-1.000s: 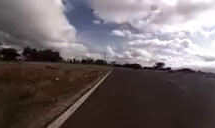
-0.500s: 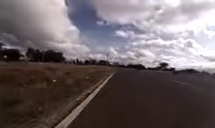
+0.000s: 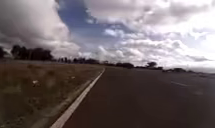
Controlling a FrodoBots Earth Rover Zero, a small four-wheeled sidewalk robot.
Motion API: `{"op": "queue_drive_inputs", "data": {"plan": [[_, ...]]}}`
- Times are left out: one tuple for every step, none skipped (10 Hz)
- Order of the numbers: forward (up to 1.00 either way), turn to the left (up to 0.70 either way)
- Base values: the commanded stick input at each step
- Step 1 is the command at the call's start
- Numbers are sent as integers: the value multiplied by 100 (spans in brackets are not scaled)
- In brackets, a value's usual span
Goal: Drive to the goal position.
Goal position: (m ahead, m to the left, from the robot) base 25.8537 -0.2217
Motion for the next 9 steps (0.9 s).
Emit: {"op": "queue_drive_inputs", "data": {"plan": [[99,0],[100,0],[100,0],[99,0],[100,0],[100,0],[100,0],[99,0],[99,-16]]}}
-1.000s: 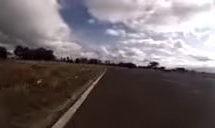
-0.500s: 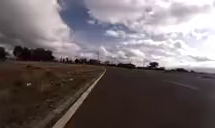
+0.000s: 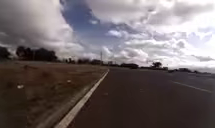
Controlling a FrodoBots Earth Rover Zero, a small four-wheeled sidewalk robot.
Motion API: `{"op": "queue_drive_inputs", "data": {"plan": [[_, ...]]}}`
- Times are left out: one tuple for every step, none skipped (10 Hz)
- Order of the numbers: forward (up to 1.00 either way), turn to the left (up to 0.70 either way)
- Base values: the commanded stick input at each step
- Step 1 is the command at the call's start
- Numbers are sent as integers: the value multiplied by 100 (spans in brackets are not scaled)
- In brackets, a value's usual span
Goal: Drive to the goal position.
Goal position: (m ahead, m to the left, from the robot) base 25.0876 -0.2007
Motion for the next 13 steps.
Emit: {"op": "queue_drive_inputs", "data": {"plan": [[100,-34],[99,-19],[99,-4],[99,0],[99,0],[100,0],[100,-1],[100,-18],[100,0],[100,0],[100,-10],[99,-23],[99,-31]]}}
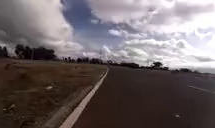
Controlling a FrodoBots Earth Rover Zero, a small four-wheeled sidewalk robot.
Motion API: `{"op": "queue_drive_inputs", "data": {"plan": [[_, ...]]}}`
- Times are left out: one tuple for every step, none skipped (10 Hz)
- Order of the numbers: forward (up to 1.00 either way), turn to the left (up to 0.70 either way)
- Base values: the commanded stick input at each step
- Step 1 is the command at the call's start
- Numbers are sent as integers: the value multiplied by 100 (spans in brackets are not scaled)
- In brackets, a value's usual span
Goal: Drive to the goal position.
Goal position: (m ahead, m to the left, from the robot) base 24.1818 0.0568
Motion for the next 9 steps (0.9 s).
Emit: {"op": "queue_drive_inputs", "data": {"plan": [[99,-30],[99,0],[100,0],[99,0],[98,0],[100,0],[100,0],[100,0],[100,0]]}}
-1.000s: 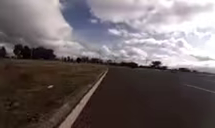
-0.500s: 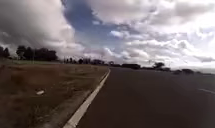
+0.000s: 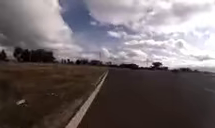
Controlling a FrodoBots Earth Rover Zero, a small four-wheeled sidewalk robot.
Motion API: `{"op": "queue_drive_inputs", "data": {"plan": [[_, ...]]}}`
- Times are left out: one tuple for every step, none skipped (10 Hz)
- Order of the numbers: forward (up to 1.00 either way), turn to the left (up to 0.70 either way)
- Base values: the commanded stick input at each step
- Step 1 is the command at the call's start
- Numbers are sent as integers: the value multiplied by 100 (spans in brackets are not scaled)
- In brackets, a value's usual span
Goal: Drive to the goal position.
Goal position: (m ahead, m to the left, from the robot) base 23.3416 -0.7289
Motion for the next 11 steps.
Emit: {"op": "queue_drive_inputs", "data": {"plan": [[99,0],[100,0],[100,0],[100,0],[100,0],[99,0],[100,0],[100,-1],[100,-22],[100,-40],[100,-40]]}}
